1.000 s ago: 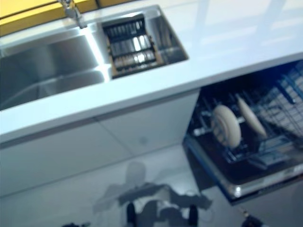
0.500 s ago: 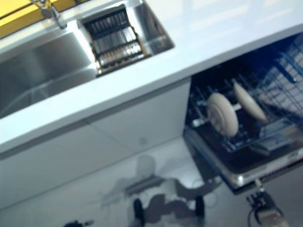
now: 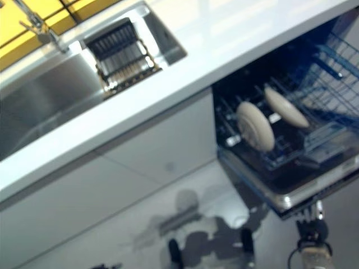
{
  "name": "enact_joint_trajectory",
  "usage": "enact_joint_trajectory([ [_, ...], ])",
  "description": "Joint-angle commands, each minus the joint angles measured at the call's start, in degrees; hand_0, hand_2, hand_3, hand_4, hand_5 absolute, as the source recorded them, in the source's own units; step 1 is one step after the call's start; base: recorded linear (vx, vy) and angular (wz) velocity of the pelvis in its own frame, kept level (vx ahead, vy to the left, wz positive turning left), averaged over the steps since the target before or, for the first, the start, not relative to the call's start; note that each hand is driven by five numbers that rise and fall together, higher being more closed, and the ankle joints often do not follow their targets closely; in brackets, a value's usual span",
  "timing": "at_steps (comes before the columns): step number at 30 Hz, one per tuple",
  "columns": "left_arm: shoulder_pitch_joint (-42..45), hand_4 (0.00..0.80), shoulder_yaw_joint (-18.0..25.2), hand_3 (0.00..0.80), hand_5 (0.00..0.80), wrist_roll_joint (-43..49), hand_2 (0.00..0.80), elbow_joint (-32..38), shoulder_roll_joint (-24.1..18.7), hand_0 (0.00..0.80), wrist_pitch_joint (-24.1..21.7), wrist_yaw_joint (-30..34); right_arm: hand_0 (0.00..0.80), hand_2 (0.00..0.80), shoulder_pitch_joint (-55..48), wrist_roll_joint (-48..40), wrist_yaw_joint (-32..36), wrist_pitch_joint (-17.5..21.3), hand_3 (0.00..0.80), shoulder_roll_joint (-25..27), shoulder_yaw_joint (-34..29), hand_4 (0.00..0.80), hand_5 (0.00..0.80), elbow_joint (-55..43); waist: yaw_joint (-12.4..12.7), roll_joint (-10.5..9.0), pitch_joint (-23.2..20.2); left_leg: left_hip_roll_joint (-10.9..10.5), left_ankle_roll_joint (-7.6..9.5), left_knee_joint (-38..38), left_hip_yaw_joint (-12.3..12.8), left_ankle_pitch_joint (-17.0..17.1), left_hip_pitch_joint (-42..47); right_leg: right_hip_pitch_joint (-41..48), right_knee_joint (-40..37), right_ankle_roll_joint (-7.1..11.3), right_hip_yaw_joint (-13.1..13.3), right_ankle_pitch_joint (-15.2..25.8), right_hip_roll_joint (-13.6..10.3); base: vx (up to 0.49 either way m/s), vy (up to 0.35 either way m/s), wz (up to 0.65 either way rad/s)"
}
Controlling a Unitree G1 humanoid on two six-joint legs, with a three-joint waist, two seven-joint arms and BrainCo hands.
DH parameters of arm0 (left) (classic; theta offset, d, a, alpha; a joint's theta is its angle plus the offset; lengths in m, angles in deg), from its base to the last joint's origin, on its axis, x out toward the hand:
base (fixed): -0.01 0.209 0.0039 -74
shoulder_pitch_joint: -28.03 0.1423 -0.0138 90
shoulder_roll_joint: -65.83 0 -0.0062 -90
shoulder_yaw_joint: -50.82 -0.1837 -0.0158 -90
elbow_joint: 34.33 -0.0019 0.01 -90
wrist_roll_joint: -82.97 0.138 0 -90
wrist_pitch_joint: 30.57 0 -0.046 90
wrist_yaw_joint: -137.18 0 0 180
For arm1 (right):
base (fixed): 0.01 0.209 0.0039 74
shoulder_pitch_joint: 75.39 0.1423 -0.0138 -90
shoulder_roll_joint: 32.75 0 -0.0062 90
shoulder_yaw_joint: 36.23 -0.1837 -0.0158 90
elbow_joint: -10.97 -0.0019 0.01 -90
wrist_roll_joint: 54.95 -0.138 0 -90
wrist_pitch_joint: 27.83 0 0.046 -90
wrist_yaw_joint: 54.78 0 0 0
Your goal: Take plates into dishwasher
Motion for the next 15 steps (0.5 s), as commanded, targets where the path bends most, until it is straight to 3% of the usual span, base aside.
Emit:
enact_joint_trajectory([
  [1, -0.81, 0.0, -2.98, 0.0, 0.0, 0.4, 0.0, -4.12, -1.22, 0.0, 0.59, -0.03, 0.0, 0.0, 14.3, -0.25, 10.44, 0.19, 0.0, 3.57, 0.61, 0.0, 0.0, -7.1, 4.22, -0.79, -2.99, -2.66, 1.76, 0.2, -0.02, -1.6, 0.9, -5.3, 9.19, -2.99, 1.25, -3.41, -1.25, 0.02, 0.045, 0.02],
  [7, -0.68, 0.0, -3.41, 0.0, 0.0, 1.59, 0.0, -3.65, -1.37, 0.0, 1.63, 0.35, 0.0, 0.0, 19.0, 2.65, 12.62, 1.24, 0.0, 3.47, 4.66, 0.0, 0.0, -12.04, 5.26, -0.26, -3.53, -3.17, 1.9, 0.33, -0.8, -1.5, 1.34, -4.34, 9.34, -3.11, 0.43, -3.6, -1.75, 0.004, 0.006, 0.0],
  [15, -1.73, 0.0, -5.19, 0.0, 0.0, 2.88, 0.0, -2.72, -1.54, 0.0, 3.49, 0.79, 0.0, 0.0, 27.37, 4.59, 11.1, 2.86, 0.0, 2.79, 11.2, 0.0, 0.0, -18.39, 7.44, -1.21, -5.1, -3.02, 2.01, 0.45, -1.7, -1.36, 2.25, -2.5, 9.04, -3.2, -1.36, -3.48, -1.97, 0.012, -0.009, -0.03],
])
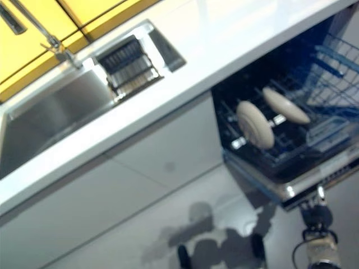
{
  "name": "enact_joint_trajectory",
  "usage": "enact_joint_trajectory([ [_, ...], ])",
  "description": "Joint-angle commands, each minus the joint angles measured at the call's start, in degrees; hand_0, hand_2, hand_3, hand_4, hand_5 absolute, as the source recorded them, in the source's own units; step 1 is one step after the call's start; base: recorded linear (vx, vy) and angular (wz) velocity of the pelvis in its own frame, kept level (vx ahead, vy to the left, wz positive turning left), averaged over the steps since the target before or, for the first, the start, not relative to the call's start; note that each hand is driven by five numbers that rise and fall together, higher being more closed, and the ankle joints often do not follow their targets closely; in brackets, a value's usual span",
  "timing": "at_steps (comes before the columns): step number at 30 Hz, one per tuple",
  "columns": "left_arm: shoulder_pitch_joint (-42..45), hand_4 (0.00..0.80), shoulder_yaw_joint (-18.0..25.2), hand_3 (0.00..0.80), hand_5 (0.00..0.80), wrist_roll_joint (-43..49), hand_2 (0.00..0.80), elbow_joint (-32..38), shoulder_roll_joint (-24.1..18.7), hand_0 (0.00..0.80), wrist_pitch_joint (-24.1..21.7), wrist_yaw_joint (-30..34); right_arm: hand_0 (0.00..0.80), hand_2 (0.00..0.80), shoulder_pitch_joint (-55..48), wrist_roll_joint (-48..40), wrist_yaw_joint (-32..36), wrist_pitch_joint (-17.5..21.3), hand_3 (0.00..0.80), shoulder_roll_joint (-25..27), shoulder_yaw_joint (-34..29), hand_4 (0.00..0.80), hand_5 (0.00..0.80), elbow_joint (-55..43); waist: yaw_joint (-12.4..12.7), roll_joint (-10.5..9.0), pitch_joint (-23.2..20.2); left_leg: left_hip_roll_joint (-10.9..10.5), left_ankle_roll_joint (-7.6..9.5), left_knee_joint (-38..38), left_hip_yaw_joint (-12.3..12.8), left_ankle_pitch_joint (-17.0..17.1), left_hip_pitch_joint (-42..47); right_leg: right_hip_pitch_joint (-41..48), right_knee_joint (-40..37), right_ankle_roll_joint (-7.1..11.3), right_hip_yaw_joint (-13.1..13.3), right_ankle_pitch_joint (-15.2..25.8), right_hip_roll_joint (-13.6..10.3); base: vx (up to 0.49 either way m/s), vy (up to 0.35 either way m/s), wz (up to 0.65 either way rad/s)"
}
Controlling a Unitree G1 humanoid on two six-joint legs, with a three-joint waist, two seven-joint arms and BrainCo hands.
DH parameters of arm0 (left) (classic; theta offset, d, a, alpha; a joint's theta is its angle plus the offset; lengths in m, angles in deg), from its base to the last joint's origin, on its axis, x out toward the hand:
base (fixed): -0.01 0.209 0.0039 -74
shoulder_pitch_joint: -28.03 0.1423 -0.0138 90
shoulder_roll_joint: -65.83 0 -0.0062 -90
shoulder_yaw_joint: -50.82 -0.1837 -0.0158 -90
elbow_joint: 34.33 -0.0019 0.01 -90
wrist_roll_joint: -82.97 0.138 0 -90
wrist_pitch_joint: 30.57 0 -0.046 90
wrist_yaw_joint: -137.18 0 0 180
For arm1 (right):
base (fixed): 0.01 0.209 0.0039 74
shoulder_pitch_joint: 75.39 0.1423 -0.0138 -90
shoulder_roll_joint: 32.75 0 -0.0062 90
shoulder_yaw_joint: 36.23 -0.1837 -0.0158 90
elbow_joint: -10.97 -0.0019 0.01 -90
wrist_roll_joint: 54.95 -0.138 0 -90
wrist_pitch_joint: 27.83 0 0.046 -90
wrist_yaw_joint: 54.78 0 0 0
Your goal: Take plates into dishwasher
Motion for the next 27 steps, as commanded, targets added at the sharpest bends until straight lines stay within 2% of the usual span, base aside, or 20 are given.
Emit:
enact_joint_trajectory([
  [1, -4.61, 0.0, -4.18, 0.0, 0.0, 2.32, 0.0, -2.77, -3.05, 0.0, 1.47, -0.42, 0.0, 0.0, 27.5, 3.31, 7.92, 0.81, 0.0, -0.11, 5.55, 0.0, 0.0, -11.14, 7.7, -3.52, -4.02, -2.35, 1.32, 0.64, -1.53, -1.85, 1.98, -2.19, 9.02, -3.1, -1.81, -4.68, -1.35, 0.041, -0.021, -0.09],
  [9, -4.2, 0.0, -4.34, 0.0, 0.0, 2.6, 0.0, -3.45, -3.2, 0.0, 1.18, -1.14, 0.0, 0.0, 29.54, 5.22, 4.97, 1.41, 0.0, 0.36, 6.53, 0.0, 0.0, -10.05, 9.21, -4.52, -4.85, -1.87, 1.21, 0.66, -2.26, -1.58, 2.43, -0.71, 8.71, -3.08, -3.31, -4.42, -1.46, 0.025, -0.03, -0.05],
  [19, -3.75, 0.0, -3.66, 0.0, 0.0, 4.83, 0.0, -3.71, -3.42, 0.0, 1.02, -1.51, 0.0, 0.0, 26.22, 6.9, 3.81, 1.0, 0.0, -0.77, 6.12, 0.0, 0.0, -7.52, 9.71, -6.87, -5.6, -1.02, 1.25, 0.59, -2.52, -1.84, 3.34, 0.92, 7.76, -2.91, -4.22, -3.69, -0.96, 0.023, -0.029, 0.1],
  [24, -3.33, 0.0, -2.95, 0.0, 0.0, 5.65, 0.0, -3.68, -3.21, 0.0, 2.4, -1.91, 0.0, 0.0, 22.63, 14.85, -0.29, -2.05, 0.0, -0.95, 5.61, 0.0, 0.0, -4.34, 9.48, -8.64, -6.99, -0.16, 1.0, 0.58, -2.23, -2.1, 4.58, 2.65, 6.53, -2.77, -4.41, -3.17, -0.46, 0.076, -0.016, 0.16],
  [27, -2.31, 0.0, -2.55, 0.0, 0.0, 5.74, 0.0, -4.17, -3.15, 0.0, 1.96, -2.53, 0.0, 0.0, 19.85, 17.35, -0.14, -3.61, 0.0, -0.69, 4.96, 0.0, 0.0, -0.9, 9.61, -9.92, -7.87, 0.46, 0.92, 0.52, -2.25, -2.34, 5.33, 4.01, 5.54, -2.77, -4.58, -2.95, 0.1, 0.086, -0.029, 0.15],
])
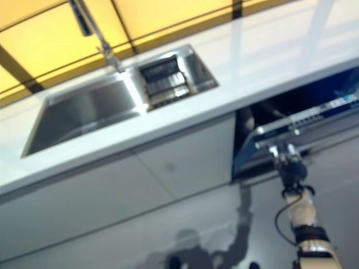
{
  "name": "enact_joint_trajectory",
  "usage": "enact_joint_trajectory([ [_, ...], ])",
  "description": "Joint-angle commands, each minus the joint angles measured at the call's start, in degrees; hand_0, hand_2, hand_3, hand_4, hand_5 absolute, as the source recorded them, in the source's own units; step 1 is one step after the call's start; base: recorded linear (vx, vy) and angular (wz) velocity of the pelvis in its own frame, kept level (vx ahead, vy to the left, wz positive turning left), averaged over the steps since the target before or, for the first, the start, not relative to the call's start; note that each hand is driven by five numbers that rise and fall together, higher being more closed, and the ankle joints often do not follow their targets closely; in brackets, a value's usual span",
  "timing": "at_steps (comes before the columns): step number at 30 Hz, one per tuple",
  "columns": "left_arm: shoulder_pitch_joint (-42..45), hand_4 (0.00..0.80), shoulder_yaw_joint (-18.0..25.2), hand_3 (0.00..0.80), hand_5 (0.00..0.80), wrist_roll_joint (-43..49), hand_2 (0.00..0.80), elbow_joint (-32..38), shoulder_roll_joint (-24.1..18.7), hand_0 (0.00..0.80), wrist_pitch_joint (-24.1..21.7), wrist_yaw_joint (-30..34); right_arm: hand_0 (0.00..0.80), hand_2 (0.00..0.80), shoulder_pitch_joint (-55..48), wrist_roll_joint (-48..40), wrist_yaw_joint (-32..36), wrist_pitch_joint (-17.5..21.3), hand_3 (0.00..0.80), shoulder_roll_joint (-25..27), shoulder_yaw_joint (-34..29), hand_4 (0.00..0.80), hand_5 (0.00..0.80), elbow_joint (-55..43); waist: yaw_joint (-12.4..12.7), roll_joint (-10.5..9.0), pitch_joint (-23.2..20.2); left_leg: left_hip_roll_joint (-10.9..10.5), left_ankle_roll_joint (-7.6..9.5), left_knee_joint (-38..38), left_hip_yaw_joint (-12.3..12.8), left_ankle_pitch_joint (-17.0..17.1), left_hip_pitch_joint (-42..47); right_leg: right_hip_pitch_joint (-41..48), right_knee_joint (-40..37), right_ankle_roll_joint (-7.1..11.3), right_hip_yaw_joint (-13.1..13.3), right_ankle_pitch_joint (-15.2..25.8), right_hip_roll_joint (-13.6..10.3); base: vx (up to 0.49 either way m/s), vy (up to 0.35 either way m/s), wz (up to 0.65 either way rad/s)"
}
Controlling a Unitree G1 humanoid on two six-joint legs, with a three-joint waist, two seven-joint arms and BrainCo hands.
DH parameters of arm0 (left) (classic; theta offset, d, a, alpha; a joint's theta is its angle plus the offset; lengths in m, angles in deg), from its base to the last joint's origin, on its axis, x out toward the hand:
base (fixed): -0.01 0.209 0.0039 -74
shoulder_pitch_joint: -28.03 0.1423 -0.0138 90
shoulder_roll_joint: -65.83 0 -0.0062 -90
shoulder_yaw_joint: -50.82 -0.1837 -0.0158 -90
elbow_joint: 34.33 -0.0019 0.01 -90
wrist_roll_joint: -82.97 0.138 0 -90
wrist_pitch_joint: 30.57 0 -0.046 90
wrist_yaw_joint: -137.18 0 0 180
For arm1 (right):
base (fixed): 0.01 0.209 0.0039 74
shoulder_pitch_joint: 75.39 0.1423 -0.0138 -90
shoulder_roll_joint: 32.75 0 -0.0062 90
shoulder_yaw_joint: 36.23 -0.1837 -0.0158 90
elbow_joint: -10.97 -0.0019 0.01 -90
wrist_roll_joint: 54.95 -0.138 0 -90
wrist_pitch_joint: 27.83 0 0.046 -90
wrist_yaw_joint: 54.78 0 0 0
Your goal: Take plates into dishwasher
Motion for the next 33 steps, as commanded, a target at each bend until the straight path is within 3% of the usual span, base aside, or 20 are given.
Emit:
enact_joint_trajectory([
  [1, -2.3, 0.0, -2.26, 0.0, 0.0, 3.5, 0.0, -4.61, -3.3, 0.0, 0.09, -1.84, 0.0, 0.0, 4.12, 5.7, 0.37, -1.52, 0.0, -0.53, -0.67, 0.0, 0.0, 3.53, 2.05, -4.21, -2.35, -0.36, 1.41, 0.4, 2.84, -2.88, 3.75, -0.28, 5.17, -1.86, 1.75, -2.68, -0.71, 0.094, -0.04, 0.06],
  [13, 0.13, 0.0, 0.28, 0.0, 0.0, 3.34, 0.0, -7.23, -2.3, 0.0, -0.09, -1.54, 0.0, 0.0, -10.78, 27.43, -3.29, -6.19, 0.0, -5.59, 1.76, 0.0, 0.0, 11.72, 1.87, -8.13, -6.92, 1.85, 1.13, 0.03, 3.66, -3.07, 6.82, 4.45, 1.78, -2.16, 1.34, -2.27, 1.66, 0.074, 0.01, 0.06],
  [16, 0.4, 0.0, 0.69, 0.0, 0.0, 2.77, 0.0, -7.53, -1.55, 0.0, 0.26, -1.9, 0.0, 0.0, -13.95, 32.14, -4.05, -5.67, 0.0, -7.64, 3.51, 0.0, 0.0, 13.49, 1.76, -9.01, -7.81, 2.17, 1.04, -0.09, 4.16, -2.95, 7.37, 5.12, 0.88, -2.07, 1.36, -1.74, 2.04, 0.036, 0.034, -0.02],
  [24, -0.62, 0.0, 1.46, 0.0, 0.0, 2.12, 0.0, -8.69, 1.15, 0.0, 1.21, -2.78, 0.0, 0.0, -20.17, 47.61, -5.57, -6.68, 0.0, -17.88, 12.4, 0.0, 0.0, 21.52, 2.59, -10.4, -10.31, 2.13, 1.42, -0.09, 3.86, -3.31, 8.73, 7.08, 0.86, -2.16, 0.52, -2.04, 2.3, 0.022, 0.033, -0.01],
  [33, -0.62, 0.0, -0.34, 0.0, 0.0, 5.33, 0.0, -8.76, 3.48, 0.0, 2.57, -2.96, 0.0, 0.0, -22.38, 48.7, -4.93, -7.21, 0.0, -23.3, 16.37, 0.0, 0.0, 23.73, 3.46, -10.21, -11.35, 1.26, 2.14, -0.09, 2.32, -3.92, 9.6, 8.5, 1.94, -1.93, -0.45, -3.08, 1.83, 0.027, 0.044, 0.03],
])
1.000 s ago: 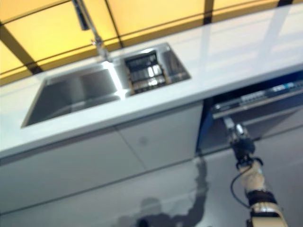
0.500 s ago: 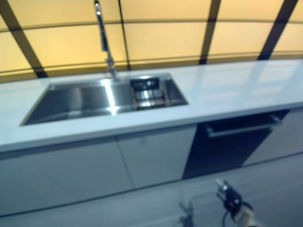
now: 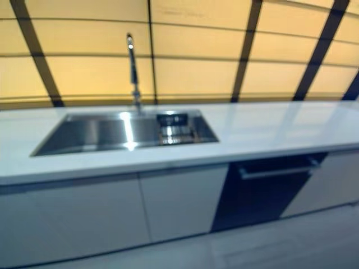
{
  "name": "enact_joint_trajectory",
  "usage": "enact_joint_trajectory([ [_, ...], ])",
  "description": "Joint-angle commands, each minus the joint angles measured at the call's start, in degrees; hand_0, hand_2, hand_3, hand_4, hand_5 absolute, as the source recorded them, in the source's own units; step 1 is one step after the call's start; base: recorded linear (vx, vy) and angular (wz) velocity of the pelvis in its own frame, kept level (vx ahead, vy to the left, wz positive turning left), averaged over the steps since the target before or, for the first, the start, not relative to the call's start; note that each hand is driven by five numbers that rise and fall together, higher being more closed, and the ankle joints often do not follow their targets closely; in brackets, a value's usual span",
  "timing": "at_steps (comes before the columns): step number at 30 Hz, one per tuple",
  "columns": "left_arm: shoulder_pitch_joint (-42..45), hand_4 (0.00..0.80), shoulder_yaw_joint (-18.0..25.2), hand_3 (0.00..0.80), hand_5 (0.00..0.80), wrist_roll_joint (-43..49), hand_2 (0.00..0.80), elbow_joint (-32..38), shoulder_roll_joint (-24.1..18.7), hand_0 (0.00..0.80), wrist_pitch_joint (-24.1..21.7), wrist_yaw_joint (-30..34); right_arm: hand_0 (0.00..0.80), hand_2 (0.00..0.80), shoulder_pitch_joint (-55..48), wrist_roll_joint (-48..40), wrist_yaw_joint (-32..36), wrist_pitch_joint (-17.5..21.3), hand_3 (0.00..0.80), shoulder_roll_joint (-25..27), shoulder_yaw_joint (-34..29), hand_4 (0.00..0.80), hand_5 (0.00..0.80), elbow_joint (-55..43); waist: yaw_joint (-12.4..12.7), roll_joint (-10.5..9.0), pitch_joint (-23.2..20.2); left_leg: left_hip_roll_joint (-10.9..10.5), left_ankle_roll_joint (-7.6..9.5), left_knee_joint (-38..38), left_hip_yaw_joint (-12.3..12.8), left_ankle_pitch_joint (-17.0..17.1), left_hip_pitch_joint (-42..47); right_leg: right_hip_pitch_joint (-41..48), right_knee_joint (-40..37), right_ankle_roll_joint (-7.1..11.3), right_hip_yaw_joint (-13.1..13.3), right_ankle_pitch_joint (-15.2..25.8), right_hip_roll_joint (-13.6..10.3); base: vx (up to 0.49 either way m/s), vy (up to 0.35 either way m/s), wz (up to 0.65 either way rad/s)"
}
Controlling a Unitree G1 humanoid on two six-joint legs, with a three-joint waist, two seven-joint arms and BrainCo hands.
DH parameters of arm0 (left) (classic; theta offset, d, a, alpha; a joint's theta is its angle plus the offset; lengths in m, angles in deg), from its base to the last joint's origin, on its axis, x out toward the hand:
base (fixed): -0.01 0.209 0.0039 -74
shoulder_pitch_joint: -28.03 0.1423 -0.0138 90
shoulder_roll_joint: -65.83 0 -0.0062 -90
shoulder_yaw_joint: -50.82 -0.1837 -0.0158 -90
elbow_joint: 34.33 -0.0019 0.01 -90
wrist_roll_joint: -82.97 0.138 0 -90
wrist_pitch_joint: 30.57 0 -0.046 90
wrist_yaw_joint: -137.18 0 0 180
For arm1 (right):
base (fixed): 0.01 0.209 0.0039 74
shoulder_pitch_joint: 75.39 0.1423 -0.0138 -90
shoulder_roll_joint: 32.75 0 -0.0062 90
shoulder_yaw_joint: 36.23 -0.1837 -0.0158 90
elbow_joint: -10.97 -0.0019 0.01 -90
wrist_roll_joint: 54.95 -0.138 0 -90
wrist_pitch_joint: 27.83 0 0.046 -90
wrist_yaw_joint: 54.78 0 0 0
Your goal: Take plates into dishwasher
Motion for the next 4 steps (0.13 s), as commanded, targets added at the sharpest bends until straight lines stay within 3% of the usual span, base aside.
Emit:
enact_joint_trajectory([
  [1, -4.12, 0.0, -1.7, 0.0, 0.0, 3.44, 0.0, -4.33, 1.34, 0.0, 0.58, -0.58, 0.0, 0.0, 3.69, 0.23, 0.06, 0.96, 0.0, -0.34, -0.71, 0.0, 0.0, 3.22, 1.9, 0.63, 2.61, -1.13, 3.5, 0.22, 2.04, -1.99, 4.12, 1.29, 2.24, -1.14, 0.45, 0.75, -0.43, 0.027, 0.035, 0.09],
  [4, -3.82, 0.0, -2.37, 0.0, 0.0, 3.18, 0.0, -4.0, 1.77, 0.0, 0.86, -0.52, 0.0, 0.0, 3.18, 1.62, 0.12, 0.46, 0.0, -0.87, -0.14, 0.0, 0.0, 3.43, 1.8, 0.7, 2.46, -1.21, 3.65, 0.22, 2.07, -2.21, 4.45, 1.59, 2.21, -0.96, 0.44, 0.69, -0.56, 0.011, 0.019, 0.05],
])
